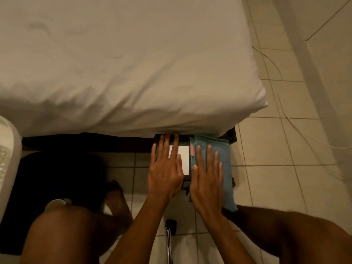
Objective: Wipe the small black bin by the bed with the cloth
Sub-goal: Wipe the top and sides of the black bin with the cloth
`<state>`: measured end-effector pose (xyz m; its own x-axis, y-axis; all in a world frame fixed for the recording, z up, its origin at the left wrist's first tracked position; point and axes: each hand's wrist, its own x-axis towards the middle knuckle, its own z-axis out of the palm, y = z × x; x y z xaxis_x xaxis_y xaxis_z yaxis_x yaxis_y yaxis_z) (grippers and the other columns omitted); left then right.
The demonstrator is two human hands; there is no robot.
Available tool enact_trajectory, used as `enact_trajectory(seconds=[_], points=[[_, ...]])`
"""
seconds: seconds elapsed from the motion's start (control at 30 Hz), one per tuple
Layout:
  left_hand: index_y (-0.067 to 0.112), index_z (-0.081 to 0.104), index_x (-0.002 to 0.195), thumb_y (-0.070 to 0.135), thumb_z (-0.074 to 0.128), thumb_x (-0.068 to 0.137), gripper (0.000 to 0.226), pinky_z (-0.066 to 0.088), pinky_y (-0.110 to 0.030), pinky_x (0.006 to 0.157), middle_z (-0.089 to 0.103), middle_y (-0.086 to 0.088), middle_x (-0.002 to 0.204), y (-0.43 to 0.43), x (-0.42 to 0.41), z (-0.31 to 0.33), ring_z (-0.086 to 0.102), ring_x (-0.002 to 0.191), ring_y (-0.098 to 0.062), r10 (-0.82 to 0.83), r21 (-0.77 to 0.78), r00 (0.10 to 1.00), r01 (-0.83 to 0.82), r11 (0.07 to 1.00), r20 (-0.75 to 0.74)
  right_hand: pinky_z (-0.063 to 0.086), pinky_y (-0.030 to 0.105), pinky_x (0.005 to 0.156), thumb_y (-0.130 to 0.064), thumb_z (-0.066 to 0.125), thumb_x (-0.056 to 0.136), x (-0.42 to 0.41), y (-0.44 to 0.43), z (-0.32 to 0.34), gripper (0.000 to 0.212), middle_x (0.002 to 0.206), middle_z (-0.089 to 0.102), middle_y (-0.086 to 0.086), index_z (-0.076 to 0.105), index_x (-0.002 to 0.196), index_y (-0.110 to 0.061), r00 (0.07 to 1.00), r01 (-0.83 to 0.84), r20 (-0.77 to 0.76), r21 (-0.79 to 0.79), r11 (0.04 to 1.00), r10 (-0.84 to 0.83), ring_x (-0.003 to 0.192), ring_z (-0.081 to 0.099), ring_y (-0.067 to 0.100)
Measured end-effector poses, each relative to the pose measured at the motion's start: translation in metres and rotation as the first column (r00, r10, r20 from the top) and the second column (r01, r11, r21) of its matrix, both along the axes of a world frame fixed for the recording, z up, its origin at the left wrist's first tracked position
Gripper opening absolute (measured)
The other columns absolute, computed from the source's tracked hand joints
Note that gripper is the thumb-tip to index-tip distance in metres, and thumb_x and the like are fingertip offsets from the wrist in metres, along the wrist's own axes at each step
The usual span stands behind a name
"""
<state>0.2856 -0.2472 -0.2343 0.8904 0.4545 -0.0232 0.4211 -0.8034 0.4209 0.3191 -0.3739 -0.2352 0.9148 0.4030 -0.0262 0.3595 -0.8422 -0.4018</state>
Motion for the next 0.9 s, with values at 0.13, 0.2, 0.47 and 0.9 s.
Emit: enact_trajectory(seconds=[0.13,0.2,0.47,0.9], points=[[0.017,0.012,0.157,0.038,0.007,0.103,0.058,0.009,-0.044,0.123,0.011,-0.007,0.165,-0.009,0.002,0.0,0.004,0.153,-0.019,0.017,0.037,1.0,-0.016,0.999,-0.009,0.015,0.055,0.12,-0.051,0.003,0.103,0.027,0.016,-0.002,0.061,0.164,0.02,0.012,0.013,0.156,-0.024,0.992,-0.122,0.008,-0.038,0.992,0.122,0.151,0.017,0.031],[0.018,0.01,0.157,0.034,0.017,0.104,0.056,0.007,-0.043,0.124,0.01,-0.006,0.165,-0.013,0.003,-0.002,0.002,0.153,-0.018,0.053,0.028,0.999,-0.053,0.998,-0.007,0.013,0.055,0.122,-0.047,0.009,0.104,0.047,0.017,-0.003,0.058,0.165,0.014,0.009,0.012,0.157,-0.024,0.993,-0.112,0.026,-0.039,0.993,0.113,0.153,0.012,0.028],[0.025,0.005,0.157,0.037,0.014,0.102,0.058,0.001,-0.042,0.123,-0.002,0.002,0.166,0.012,-0.023,-0.001,-0.007,0.152,-0.012,-0.004,-0.016,1.0,0.004,1.0,-0.019,0.004,0.048,0.123,-0.041,0.019,0.102,0.001,0.032,0.0,0.06,0.167,0.002,0.005,0.01,0.159,-0.025,0.999,0.045,0.0,-0.083,0.996,-0.045,0.154,-0.001,0.027],[0.014,0.022,0.155,0.023,0.034,0.097,0.06,0.005,-0.035,0.125,0.014,-0.01,0.164,0.031,-0.038,0.001,0.004,0.153,-0.018,0.101,-0.01,0.995,-0.101,0.995,0.023,-0.002,0.042,0.124,-0.05,0.023,0.103,0.015,0.025,0.009,0.06,0.167,0.001,-0.006,0.002,0.157,-0.037,0.961,-0.276,-0.035,-0.06,0.959,0.274,0.154,-0.005,0.017]])
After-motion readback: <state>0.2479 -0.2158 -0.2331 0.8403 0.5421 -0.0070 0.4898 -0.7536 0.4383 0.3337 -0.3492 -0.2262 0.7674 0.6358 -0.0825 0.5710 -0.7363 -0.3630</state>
